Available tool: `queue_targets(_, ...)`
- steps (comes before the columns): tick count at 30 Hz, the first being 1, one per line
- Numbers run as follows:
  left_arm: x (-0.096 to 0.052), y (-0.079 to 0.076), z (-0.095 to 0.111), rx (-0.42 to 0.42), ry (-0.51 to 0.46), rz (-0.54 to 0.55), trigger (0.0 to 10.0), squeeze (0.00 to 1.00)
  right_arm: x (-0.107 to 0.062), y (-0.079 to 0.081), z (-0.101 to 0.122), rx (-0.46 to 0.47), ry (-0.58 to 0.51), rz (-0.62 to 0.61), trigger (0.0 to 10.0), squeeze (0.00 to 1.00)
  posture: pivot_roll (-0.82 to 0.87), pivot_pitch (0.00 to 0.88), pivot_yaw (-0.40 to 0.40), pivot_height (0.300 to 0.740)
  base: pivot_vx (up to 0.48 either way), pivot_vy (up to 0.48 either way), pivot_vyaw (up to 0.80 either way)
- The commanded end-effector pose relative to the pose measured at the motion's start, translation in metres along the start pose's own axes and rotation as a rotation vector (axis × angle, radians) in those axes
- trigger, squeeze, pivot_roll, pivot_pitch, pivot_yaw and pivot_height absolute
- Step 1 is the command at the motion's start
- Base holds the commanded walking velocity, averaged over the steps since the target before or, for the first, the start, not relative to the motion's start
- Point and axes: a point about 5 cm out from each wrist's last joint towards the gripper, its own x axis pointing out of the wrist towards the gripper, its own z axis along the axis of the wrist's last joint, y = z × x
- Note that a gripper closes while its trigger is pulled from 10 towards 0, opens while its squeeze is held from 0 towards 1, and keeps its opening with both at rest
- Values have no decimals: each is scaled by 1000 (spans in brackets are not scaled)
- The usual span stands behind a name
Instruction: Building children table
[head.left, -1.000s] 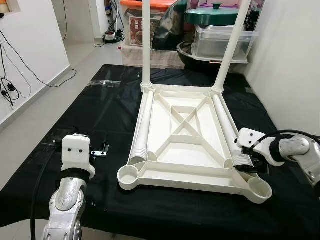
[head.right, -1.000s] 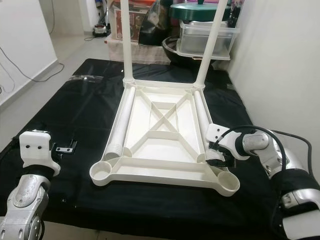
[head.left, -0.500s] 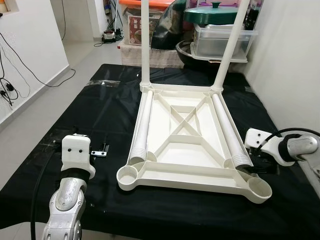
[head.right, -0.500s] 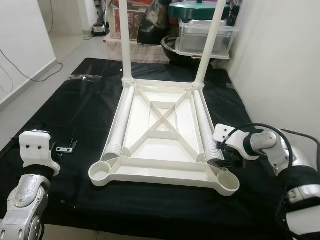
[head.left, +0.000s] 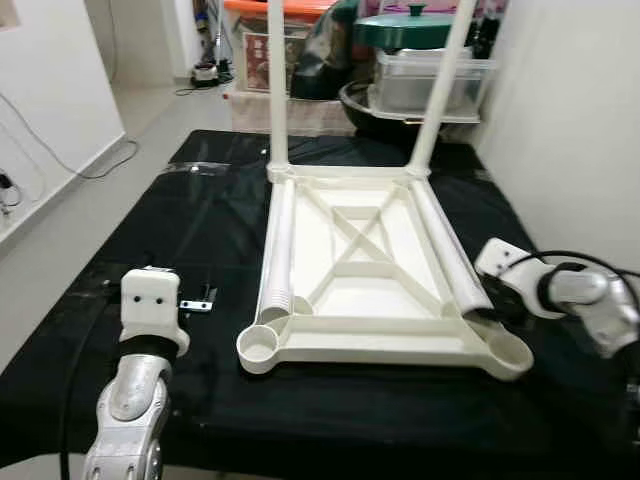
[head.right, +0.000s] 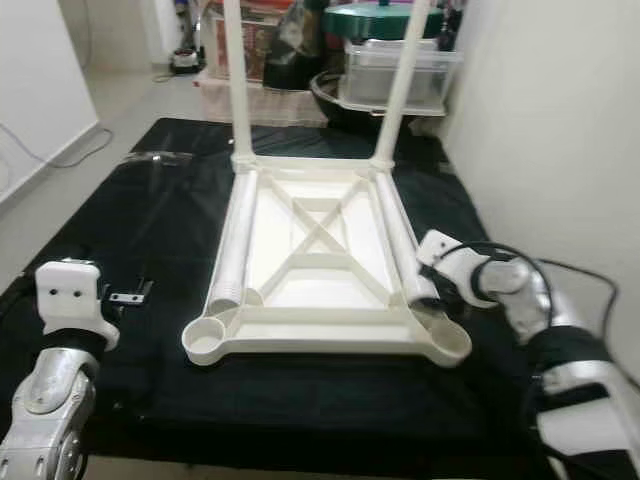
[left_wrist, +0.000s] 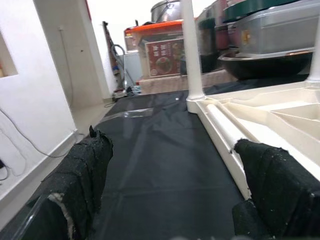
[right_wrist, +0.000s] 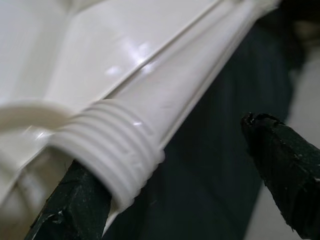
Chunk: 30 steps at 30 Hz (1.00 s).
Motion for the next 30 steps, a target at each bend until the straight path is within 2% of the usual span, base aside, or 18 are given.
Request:
queue_targets(1,-1,1,-3,1,17,6,10000,0,-3,-17,10,56,-42,-136,10000,0,31,0,-65,740,0,0,0)
queue_targets(2,-1,2,-4,2,19,6,10000,0,-4,-20,11,92,-53,-195,10000,0,32,0,-62,740,0,0,0)
queue_targets(5,-1,2,-4,3,21,5,10000,0,-4,-21,10,113,-59,-227,10000,0,32,0,-62,740,0,0,0)
queue_targets(7,-1,3,-5,6,23,4,10000,0,-5,-23,9,173,-71,-315,10000,0,32,0,-62,740,0,0,0)
queue_targets(11,-1,3,-6,8,25,3,10000,0,-3,-20,9,209,-82,-338,10000,0,32,0,-60,740,0,0,0)
queue_targets(12,0,2,-6,11,27,2,10000,0,2,-9,12,242,-106,-317,1451,0,40,0,-63,740,0,0,0)
queue_targets(13,0,2,-7,14,30,2,10000,0,9,7,16,274,-129,-272,0,0,45,0,-68,740,0,0,0)
queue_targets(14,0,2,-7,14,30,2,10000,0,9,7,16,274,-129,-272,0,0,45,0,-68,740,0,0,0)
queue_targets(15,-1,1,-8,15,32,2,10000,0,16,22,20,297,-144,-240,0,0,49,0,-70,740,0,0,0)
queue_targets(16,-1,1,-8,15,32,2,10000,0,16,22,20,297,-144,-240,0,0,49,0,-70,740,0,0,0)
queue_targets(18,-2,0,-11,20,41,2,10000,0,24,45,30,336,-172,-204,0,0,52,0,-76,740,0,0,0)
queue_targets(23,-3,-1,-12,24,48,0,10000,0,27,55,36,353,-186,-197,0,0,55,0,-79,740,0,0,0)
queue_targets(25,-3,-4,-15,55,68,-12,10000,0,29,58,40,371,-198,-206,0,0,62,0,-80,740,0,0,0)
queue_targets(30,-4,-5,-16,66,73,-19,10000,0,30,53,44,397,-214,-255,0,0,66,0,-84,740,0,0,0)
